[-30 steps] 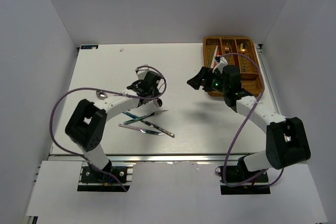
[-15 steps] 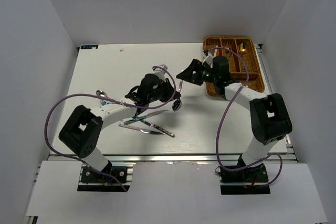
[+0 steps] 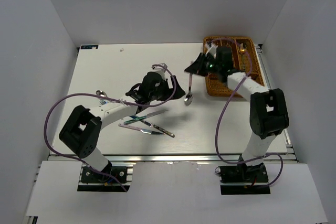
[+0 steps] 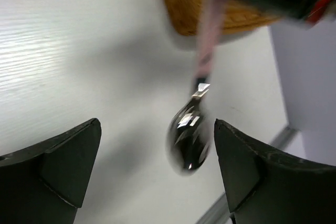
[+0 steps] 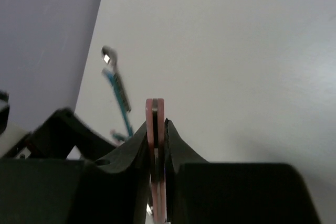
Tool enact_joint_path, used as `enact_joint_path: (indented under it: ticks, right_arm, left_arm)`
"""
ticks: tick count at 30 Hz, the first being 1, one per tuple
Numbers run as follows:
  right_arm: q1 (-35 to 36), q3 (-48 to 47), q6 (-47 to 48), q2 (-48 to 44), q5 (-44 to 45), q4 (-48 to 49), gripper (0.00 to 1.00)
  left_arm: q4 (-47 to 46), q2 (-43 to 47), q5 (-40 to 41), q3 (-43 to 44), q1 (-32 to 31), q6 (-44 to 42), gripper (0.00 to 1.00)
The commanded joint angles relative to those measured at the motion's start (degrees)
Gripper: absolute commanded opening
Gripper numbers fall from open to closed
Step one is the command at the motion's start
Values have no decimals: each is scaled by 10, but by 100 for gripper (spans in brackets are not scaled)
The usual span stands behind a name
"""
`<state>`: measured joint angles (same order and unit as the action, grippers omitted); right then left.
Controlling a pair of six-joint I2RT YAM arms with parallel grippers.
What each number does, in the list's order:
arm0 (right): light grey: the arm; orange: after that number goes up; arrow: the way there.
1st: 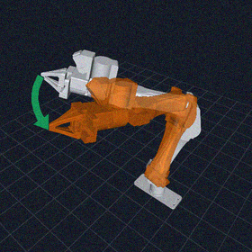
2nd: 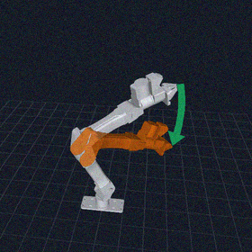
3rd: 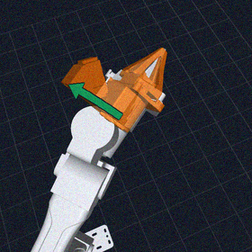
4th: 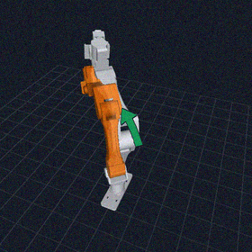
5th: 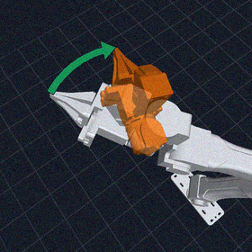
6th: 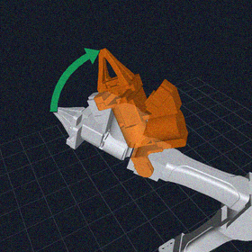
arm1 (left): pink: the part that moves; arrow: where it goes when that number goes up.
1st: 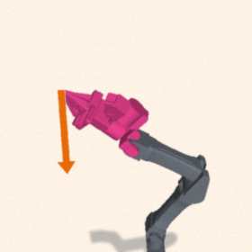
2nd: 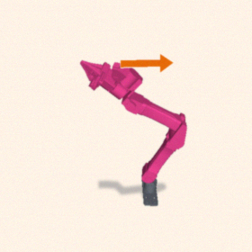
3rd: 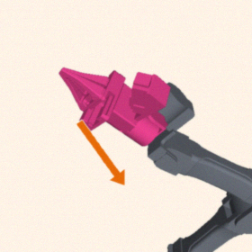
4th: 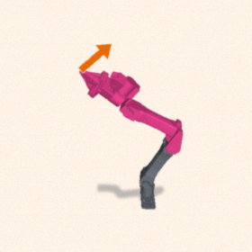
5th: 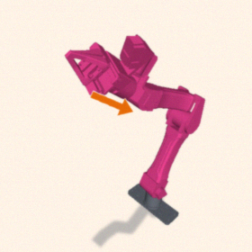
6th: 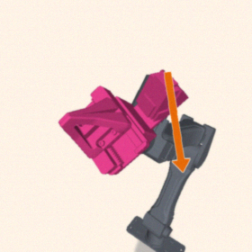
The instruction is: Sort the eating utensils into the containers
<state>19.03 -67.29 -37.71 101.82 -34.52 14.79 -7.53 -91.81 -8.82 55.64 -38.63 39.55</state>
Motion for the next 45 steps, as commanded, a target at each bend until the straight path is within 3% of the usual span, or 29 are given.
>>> enact_joint_path:
  ticks: [1, 3, 4, 6, 9, 13, 16, 19, 23, 29, 30, 32, 33, 34, 36, 39, 43, 45]
  right_arm:
    - [-86, -157, 97, 18, 52, -136, 0]
    - [-133, -246, 183, 65, 119, -215, 0]
    - [-145, -338, 212, 82, 146, -278, 0]
    - [-182, -419, 299, 135, 182, -313, 0]
    - [-237, -538, 358, 194, 262, -340, 0]
    - [-281, -557, 417, 233, 342, -266, 0]
    - [-306, -549, 398, 260, 318, -199, 0]
    - [-312, -519, 381, 277, 289, -136, 0]
    - [-313, -549, 381, 317, 287, -143, 0]
    - [-312, -544, 389, 329, 274, -140, 0]
    - [-312, -544, 386, 331, 272, -144, 9]
    - [-312, -530, 381, 326, 267, -143, 38]
    - [-312, -525, 355, 321, 264, -141, 69]
    - [-311, -527, 347, 321, 257, -143, 88]
    - [-305, -554, 331, 322, 256, -168, 89]
    - [-290, -586, 324, 311, 292, -197, 89]
    - [-278, -586, 277, 267, 321, -243, 89]
    - [-272, -540, 248, 212, 299, -276, 89]
  left_arm:
    - [148, 42, 124, 56, 0, -21, 98]
    - [226, 62, 207, 65, 1, -29, 98]
    - [247, 71, 236, 71, 1, -33, 98]
    - [286, 101, 303, 76, 2, -40, 98]
    - [313, 150, 311, 69, 3, -68, 98]
    - [339, 189, 261, 56, 3, -104, 98]
    - [372, 214, 238, 35, 2, -146, 98]
    - [380, 243, 269, -10, 3, -167, 98]
    - [379, 245, 324, -34, 4, -145, 98]
    - [371, 233, 339, -13, 20, -116, 98]
    - [375, 226, 366, -7, 22, -110, 98]
    - [400, 211, 401, 24, 25, -77, 98]
    - [427, 190, 438, 38, 26, -47, 98]
    - [441, 179, 459, 53, 27, -27, 98]
    - [480, 161, 512, 94, 29, 34, 98]
    - [480, 143, 520, 112, 43, 68, 98]
    - [477, 111, 481, 116, 93, 116, 98]
    - [467, 87, 456, 117, 130, 120, 98]
